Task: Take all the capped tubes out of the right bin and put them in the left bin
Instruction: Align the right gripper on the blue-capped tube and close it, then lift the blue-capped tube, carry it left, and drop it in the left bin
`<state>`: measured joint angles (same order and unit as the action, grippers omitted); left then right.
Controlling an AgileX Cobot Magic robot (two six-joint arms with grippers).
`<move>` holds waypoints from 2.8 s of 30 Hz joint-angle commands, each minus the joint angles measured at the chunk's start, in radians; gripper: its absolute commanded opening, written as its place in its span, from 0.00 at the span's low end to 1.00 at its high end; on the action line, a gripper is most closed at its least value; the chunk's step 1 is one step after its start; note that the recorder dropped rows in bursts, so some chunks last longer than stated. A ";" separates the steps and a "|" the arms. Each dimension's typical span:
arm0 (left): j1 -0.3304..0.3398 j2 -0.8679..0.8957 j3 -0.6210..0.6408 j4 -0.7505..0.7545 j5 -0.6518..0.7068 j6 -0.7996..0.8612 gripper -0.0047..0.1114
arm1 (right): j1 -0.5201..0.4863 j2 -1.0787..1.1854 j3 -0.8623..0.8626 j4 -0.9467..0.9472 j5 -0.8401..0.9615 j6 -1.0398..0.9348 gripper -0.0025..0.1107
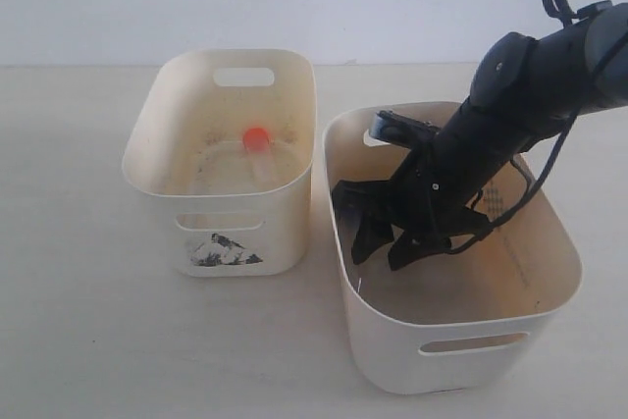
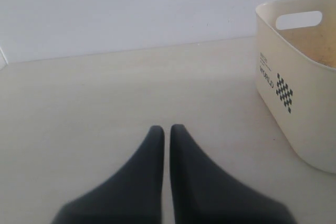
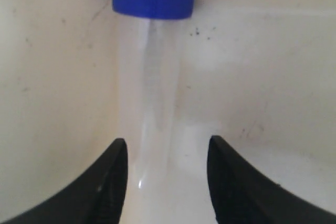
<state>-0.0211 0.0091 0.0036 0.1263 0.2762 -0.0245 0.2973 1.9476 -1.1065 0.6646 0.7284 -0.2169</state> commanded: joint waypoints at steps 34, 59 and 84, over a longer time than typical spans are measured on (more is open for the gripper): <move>0.001 -0.002 -0.004 -0.007 -0.015 -0.012 0.08 | -0.008 0.053 0.001 -0.003 -0.041 -0.007 0.43; 0.001 -0.002 -0.004 -0.007 -0.015 -0.012 0.08 | -0.008 0.053 0.001 -0.018 -0.086 0.010 0.42; 0.001 -0.002 -0.004 -0.007 -0.015 -0.012 0.08 | -0.008 -0.008 0.000 -0.024 -0.095 0.066 0.02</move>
<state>-0.0211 0.0091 0.0036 0.1263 0.2762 -0.0245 0.2969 1.9648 -1.1121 0.6716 0.6516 -0.1509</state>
